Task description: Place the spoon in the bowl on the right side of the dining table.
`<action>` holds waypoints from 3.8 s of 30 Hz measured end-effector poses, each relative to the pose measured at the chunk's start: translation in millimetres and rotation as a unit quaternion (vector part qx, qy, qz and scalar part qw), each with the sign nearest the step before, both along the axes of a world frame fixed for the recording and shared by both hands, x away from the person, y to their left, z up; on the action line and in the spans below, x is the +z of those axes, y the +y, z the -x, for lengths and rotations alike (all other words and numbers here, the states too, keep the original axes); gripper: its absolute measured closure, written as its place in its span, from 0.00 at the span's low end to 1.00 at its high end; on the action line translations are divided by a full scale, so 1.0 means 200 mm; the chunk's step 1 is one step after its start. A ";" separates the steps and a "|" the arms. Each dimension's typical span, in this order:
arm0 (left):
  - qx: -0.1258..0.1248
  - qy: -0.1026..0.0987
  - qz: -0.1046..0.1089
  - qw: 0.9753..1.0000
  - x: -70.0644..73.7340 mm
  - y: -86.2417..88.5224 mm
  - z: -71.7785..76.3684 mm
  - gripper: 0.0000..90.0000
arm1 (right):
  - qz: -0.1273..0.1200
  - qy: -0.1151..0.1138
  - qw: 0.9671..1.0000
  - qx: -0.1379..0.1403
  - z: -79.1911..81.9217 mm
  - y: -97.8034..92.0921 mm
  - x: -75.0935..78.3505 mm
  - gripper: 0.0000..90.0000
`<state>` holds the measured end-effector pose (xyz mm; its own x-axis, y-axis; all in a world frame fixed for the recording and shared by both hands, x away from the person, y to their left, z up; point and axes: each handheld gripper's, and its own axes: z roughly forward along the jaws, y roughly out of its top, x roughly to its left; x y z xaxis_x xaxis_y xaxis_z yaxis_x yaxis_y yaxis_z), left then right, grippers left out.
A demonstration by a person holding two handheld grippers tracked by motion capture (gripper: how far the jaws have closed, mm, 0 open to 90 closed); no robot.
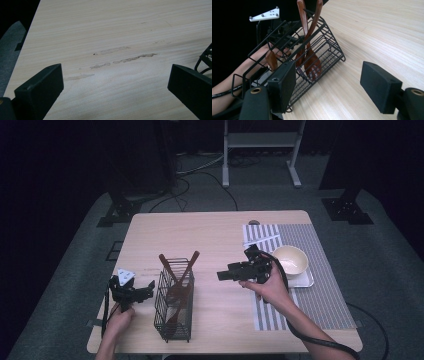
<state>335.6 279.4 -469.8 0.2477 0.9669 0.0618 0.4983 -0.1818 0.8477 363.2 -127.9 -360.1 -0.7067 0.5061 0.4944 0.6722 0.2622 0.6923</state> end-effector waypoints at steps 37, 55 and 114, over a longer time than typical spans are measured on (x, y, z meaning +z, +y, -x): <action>-0.002 0.000 0.001 1.000 0.00 0.00 0.00 0.00 | -0.006 0.010 1.000 0.019 -0.14 0.20 0.05 0.31; -0.003 -0.002 0.002 1.000 0.00 0.00 0.00 0.00 | -0.009 0.017 0.999 0.034 -0.19 0.32 0.05 0.31; -0.002 -0.003 0.005 1.000 0.00 0.01 0.00 0.00 | -0.058 0.043 0.997 0.008 -0.23 0.35 0.10 0.92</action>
